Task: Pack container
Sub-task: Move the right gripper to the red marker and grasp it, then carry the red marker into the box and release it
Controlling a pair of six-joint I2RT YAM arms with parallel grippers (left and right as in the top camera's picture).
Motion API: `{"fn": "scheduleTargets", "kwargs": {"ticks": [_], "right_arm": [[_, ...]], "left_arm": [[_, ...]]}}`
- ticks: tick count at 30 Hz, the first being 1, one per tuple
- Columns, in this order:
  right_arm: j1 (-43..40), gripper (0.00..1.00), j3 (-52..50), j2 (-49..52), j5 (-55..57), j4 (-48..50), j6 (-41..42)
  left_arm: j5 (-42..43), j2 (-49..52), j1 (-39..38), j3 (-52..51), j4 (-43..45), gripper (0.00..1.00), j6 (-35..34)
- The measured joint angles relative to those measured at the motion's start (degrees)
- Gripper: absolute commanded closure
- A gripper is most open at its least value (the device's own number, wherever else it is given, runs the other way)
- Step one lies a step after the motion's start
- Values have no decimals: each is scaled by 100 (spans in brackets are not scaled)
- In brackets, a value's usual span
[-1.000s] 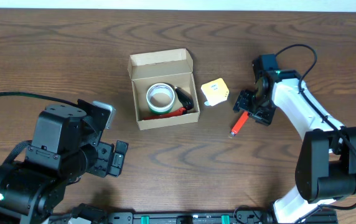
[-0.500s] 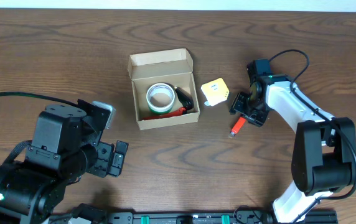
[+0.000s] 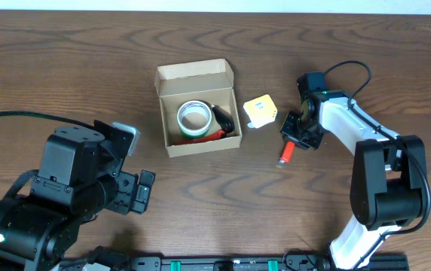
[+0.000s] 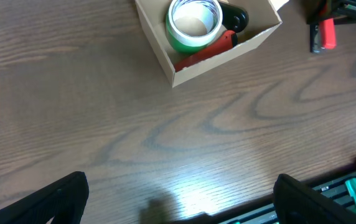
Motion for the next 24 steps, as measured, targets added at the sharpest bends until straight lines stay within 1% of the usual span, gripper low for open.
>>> {"fn": "scheduleTargets", "kwargs": {"ticks": [3,6,10,14,16,19,24], "right_arm": [[0,86,144,63,-146,-55,-114],[0,89,568,131,-319,-376,-286],[7,90,1606,136,-476,-931,-632],[118,90,2566,111,-713,-1154,-1069],[256,90,2861,61,-833,-1174,-1294],[643,91,3200,-28,-1047,-1176,-1864],[1423,94,3296,-79,-1244,-1196,-2848]], "left_arm": [[0,0,-2,0,-2,5,0],[-2,0,-2,0,0,5,0],[0,0,0,0,-4,5,0],[0,0,0,0,0,5,0],[0,0,0,0,0,5,0],[0,0,-2,0,0,5,0],[0,0,0,0,0,5,0]]}}
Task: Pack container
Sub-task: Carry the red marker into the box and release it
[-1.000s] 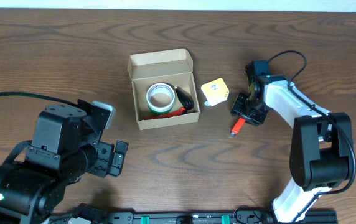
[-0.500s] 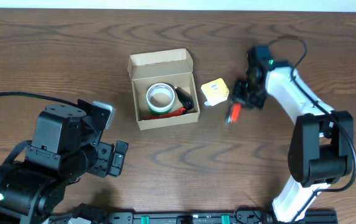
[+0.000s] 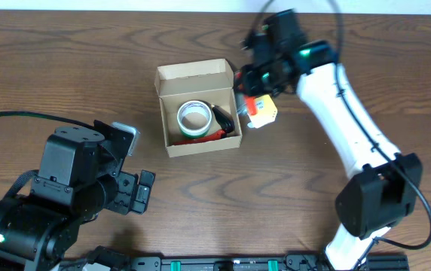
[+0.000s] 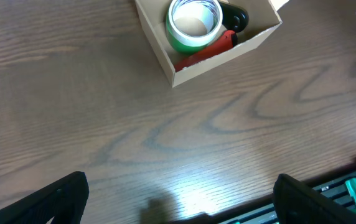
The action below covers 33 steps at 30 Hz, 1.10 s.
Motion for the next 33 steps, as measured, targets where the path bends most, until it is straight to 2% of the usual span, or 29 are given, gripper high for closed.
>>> {"fn": "scheduleTargets", "kwargs": {"ticks": [4,8,20,30,33], "right_arm": [[442,97,0,0,74,-13,-352],[590,99,0,0,334,-17,-352],[645,98,0,238,850,-275,487],[658,99,0,562,944,-278,756],[658,95,-2,647,962,-275,780]], "left_arm": [[0,0,-2,0,0,5,0],[0,0,-2,0,0,5,0],[0,0,0,0,0,5,0],[0,0,-2,0,0,5,0],[0,0,-2,0,0,5,0]]}}
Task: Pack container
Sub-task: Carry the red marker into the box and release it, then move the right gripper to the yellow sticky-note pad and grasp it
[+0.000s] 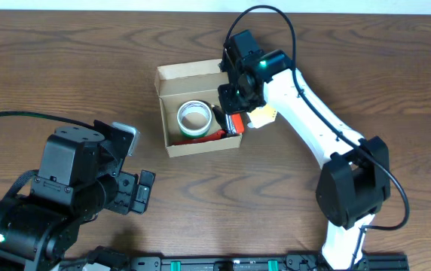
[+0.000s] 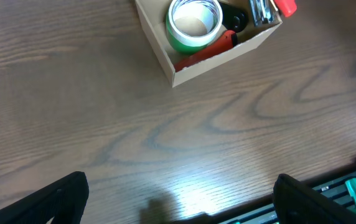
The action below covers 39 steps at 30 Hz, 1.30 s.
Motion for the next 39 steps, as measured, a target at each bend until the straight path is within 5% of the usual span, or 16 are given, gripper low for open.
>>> {"fn": "scheduleTargets", "kwargs": {"ticks": [2,6,13,27,39], "right_arm": [[0,68,2,2,0,15,15],[0,45,2,2,-2,96,35],[0,43,63,2,-42,59,120],[-745,18,1051,-280,1222,-874,-188],[-1384,7,-1123,-282,1207,673,-990]], "left_arm": [[0,0,0,0,0,5,0],[0,0,2,0,0,5,0],[0,0,0,0,0,5,0],[0,0,2,0,0,5,0],[-2,0,2,0,0,5,0]]}}
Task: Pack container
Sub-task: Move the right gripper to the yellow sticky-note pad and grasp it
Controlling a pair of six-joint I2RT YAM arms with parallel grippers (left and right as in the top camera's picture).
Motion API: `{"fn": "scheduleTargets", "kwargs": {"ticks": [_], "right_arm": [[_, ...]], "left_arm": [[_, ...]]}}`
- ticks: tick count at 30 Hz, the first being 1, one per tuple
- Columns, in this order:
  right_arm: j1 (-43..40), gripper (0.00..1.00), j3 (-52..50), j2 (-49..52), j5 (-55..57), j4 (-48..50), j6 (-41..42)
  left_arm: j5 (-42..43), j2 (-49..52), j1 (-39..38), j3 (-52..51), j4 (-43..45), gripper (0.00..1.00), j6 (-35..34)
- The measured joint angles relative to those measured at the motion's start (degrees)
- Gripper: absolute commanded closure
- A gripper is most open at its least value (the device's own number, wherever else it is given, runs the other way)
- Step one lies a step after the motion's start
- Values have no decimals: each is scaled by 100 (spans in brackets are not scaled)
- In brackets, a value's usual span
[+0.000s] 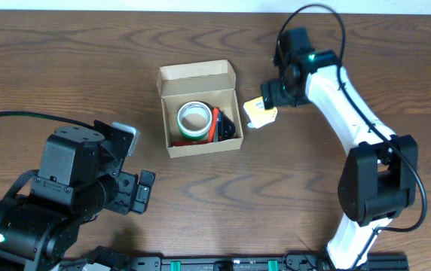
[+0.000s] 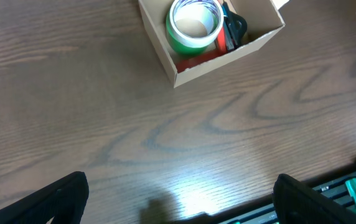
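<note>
The open cardboard box (image 1: pixel 200 76) sits mid-table and holds a green tape roll (image 1: pixel 194 119), a black item (image 1: pixel 229 128) and a red-handled tool (image 1: pixel 215 123) lying between them. In the left wrist view the box (image 2: pixel 228 59) is at the top, with the tape roll (image 2: pixel 193 22) inside. A small yellow block (image 1: pixel 261 113) lies on the table just right of the box. My right gripper (image 1: pixel 273 93) hovers over the block's far edge, fingers apparently parted and holding nothing. My left gripper (image 2: pixel 178 202) is open and empty, low over bare table near the front.
The left arm's bulky base (image 1: pixel 57 188) fills the front left corner. A black rail (image 1: pixel 230 263) runs along the table's front edge. The right arm (image 1: pixel 351 120) stretches from the front right across to the block.
The red-handled tool has left my right gripper and lies in the box beside the tape. My right gripper has moved from over the box to above the yellow block. The box shifted slightly right.
My right gripper was down at the red-handled tool on the table, right of the yellow block. Then it was high near the box's far right corner, then over the box with the tool. Now the tool rests in the box and the gripper is over the block. The left arm stayed still.
</note>
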Motion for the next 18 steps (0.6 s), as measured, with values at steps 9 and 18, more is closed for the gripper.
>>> {"fn": "scheduleTargets", "kwargs": {"ticks": [9,18], "right_arm": [[92,1,-782,0,-586,1091,-870],[264,1,-1161,0,-658,1762,-1281]], "left_arm": [[0,0,0,0,0,5,0],[2,0,-2,0,-2,5,0]]}}
